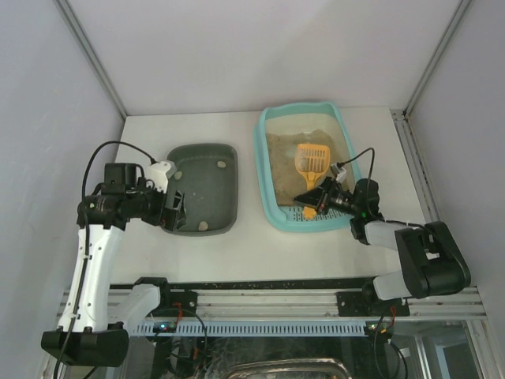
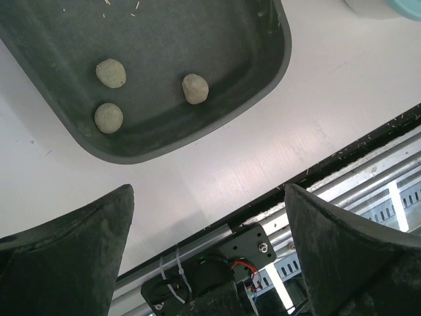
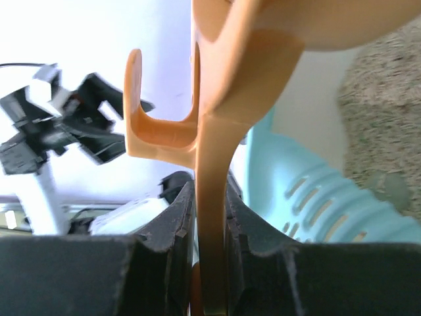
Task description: Clean the litter box
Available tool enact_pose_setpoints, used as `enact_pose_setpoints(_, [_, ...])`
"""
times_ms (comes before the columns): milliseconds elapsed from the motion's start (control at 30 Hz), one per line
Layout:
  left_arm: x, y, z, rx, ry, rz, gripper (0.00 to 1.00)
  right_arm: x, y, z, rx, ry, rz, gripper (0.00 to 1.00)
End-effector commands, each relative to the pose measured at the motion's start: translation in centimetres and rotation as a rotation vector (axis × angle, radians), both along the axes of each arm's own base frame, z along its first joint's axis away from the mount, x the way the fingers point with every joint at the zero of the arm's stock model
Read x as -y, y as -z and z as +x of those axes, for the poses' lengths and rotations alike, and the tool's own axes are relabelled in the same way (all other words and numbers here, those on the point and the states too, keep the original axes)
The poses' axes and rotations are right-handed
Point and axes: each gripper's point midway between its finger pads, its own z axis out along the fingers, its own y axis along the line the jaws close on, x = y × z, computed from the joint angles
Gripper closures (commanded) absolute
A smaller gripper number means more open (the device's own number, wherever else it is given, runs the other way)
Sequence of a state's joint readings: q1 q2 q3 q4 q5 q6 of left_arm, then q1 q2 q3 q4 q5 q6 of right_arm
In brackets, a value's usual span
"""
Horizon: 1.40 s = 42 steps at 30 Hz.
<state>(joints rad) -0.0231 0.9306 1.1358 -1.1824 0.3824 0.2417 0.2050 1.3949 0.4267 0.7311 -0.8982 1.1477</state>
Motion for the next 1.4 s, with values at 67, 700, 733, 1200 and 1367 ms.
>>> enact_pose_setpoints(67, [0.0,0.2,0.9,0.022,-0.015,-0.004,0.0,1.2,-7.1,-2.7,0.161,-0.023,0.303,1.0])
enact_pose_setpoints(700, [0.8,0.8,1.2,0.016,0.003,-0.045,0.0,5.2,-4.4,-1.9,0.137,0.119,0.009,1.0])
enact_pose_setpoints(733, [0.8,0.9,1.2,0.014,0.006,-0.048,0.0,4.7,-4.3,-2.2,0.138,0.103,0.003,1.0])
enact_pose_setpoints(1200, [0.7,1.3,1.5,-0.008,0.0,-0.043,0.0,4.3,-3.6,-1.2,0.089,0.077,0.0,1.0])
enact_pose_setpoints(1367, [0.5,1.2,1.5,0.001,-0.017,-0.032,0.0,4.1,-3.4,0.3,0.101,0.083,-0.084,1.0])
